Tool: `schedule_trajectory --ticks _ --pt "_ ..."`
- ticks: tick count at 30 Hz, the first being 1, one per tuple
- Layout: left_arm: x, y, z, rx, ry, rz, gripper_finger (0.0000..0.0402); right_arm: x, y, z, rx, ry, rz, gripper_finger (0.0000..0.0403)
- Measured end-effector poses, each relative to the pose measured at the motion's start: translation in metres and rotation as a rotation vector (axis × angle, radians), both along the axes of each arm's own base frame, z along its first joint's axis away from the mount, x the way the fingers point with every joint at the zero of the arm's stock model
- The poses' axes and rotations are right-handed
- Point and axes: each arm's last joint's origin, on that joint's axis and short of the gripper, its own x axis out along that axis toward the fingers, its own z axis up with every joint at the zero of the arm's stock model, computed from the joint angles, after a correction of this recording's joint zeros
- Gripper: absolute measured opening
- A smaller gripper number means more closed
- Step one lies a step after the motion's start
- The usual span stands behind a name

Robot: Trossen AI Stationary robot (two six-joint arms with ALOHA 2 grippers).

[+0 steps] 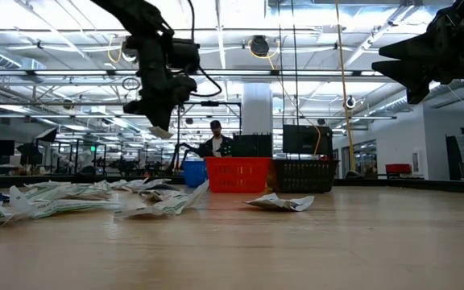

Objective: Pick & Place First Aid Supplies
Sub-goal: Put the alcohol pad into the blue bin

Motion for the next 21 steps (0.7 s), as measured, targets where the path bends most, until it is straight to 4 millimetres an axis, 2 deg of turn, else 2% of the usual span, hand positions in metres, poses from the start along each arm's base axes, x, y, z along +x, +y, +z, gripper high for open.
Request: schedule_trajectory --ticks 13,17,21 --pt "0.054 0.079 0.013 0.012 0.039 -0.040 0.0000 0.000 0.000 0.000 0.000 0.001 0.000 0.0155" --pt "0.064 0.093 0.019 0.038 0.014 -0.045 0.0000 0.000 0.000 0.000 0.000 0.001 0.000 0.0155" --pt "0.070 0.099 0.008 0.031 0.026 -0.055 0.0000 0.000 0.000 0.000 0.000 0.001 0.000 0.0155"
